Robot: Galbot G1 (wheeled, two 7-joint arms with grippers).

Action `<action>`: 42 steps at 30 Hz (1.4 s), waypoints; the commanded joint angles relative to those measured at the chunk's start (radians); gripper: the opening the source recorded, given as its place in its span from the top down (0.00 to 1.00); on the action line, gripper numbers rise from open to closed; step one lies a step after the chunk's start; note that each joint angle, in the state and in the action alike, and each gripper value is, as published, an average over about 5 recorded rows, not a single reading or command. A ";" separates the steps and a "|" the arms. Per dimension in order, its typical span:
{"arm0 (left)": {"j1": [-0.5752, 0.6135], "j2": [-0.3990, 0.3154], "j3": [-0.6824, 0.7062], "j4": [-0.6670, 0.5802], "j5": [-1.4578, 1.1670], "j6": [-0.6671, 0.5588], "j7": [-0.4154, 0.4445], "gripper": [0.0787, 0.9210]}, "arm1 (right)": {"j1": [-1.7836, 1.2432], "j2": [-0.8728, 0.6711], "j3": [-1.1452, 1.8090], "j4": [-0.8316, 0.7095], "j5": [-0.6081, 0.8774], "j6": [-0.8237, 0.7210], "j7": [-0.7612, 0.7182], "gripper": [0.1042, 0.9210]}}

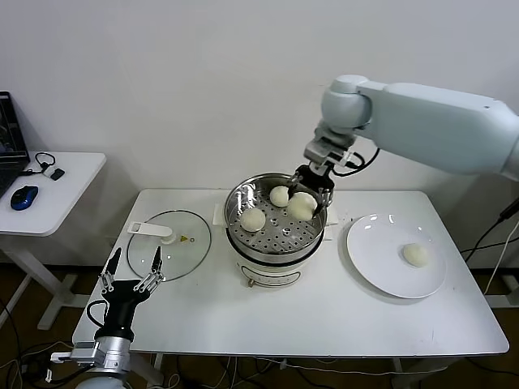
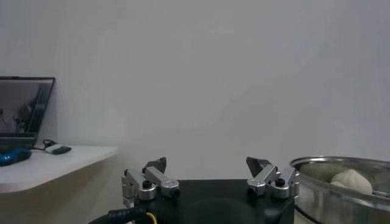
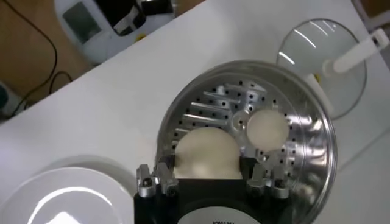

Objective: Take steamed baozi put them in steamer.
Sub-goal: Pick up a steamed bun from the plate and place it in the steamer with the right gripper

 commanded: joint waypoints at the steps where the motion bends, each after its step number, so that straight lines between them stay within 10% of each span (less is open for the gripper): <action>1: -0.005 0.000 -0.003 -0.006 -0.010 0.010 -0.001 0.12 | -0.111 0.172 0.057 -0.049 -0.179 0.088 0.000 0.29; 42: -0.010 -0.013 -0.001 0.013 -0.015 0.013 -0.003 0.12 | -0.261 0.225 0.082 -0.158 -0.244 0.118 0.003 0.28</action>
